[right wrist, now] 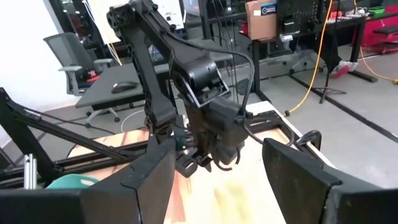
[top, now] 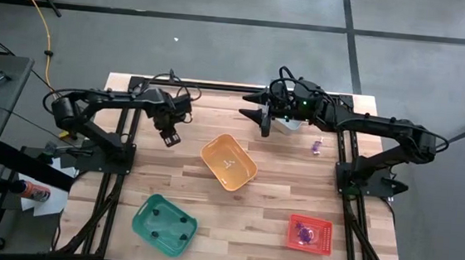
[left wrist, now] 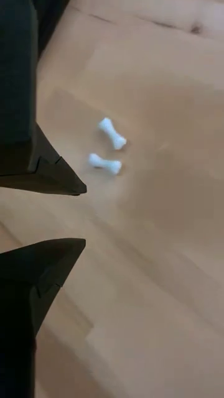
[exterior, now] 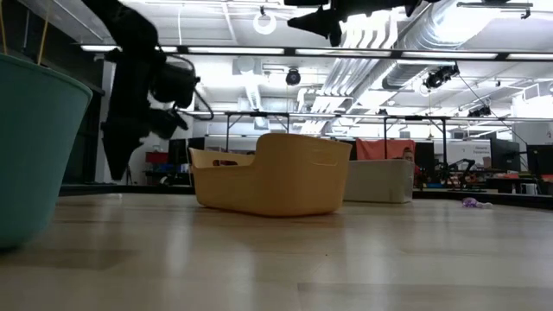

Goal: Sort Halloween decoration
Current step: Put the white bone toy into the yellow bin

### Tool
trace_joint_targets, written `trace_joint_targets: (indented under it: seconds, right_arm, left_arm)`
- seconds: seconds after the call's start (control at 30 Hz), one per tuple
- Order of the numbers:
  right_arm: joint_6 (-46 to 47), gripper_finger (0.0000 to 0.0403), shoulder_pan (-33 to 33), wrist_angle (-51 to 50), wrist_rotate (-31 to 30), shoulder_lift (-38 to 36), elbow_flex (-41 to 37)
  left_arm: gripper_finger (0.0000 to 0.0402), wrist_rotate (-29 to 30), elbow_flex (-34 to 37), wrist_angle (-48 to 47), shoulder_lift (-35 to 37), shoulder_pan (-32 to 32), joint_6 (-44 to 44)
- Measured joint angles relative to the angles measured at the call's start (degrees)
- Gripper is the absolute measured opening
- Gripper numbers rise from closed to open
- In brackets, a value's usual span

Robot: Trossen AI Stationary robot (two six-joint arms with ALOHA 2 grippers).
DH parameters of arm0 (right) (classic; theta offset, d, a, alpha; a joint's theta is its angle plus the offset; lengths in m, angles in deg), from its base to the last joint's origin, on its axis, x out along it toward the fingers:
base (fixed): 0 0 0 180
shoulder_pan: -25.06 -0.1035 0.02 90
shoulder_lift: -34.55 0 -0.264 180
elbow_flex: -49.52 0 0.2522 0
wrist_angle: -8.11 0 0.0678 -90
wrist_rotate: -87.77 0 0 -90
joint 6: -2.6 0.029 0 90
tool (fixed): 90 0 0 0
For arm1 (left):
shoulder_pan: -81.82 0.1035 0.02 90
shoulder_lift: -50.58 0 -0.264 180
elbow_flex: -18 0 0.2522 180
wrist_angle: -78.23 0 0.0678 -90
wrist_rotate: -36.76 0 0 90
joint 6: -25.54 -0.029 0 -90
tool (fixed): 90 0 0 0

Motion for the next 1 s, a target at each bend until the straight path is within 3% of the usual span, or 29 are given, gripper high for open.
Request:
trace_joint_targets:
  seconds: [0.27, 0.53, 0.8, 1.0]
  right_arm:
    - [1.33, 0.0236, 0.00, -0.29, -0.47, 0.00, 0.00]
    - [2.84, 0.0236, 0.00, -0.29, -0.47, 0.00, 0.00]
    - [5.01, 0.0236, 0.00, -0.28, -0.47, 0.00, 0.00]
    - [5.38, 0.0236, 0.00, -0.26, -0.78, 0.00, 0.00]
  left_arm:
    - [0.0113, 0.37, 3.29, 7.64, 0.92, 1.95, -0.41]
    - [0.0113, 0.81, 3.29, 7.45, 0.92, 6.18, -4.26]
    - [0.0113, -3.64, 3.29, 6.68, 0.88, 10.47, -10.49]
    - [0.0113, -3.73, 3.29, 6.52, -2.37, 12.28, -12.19]
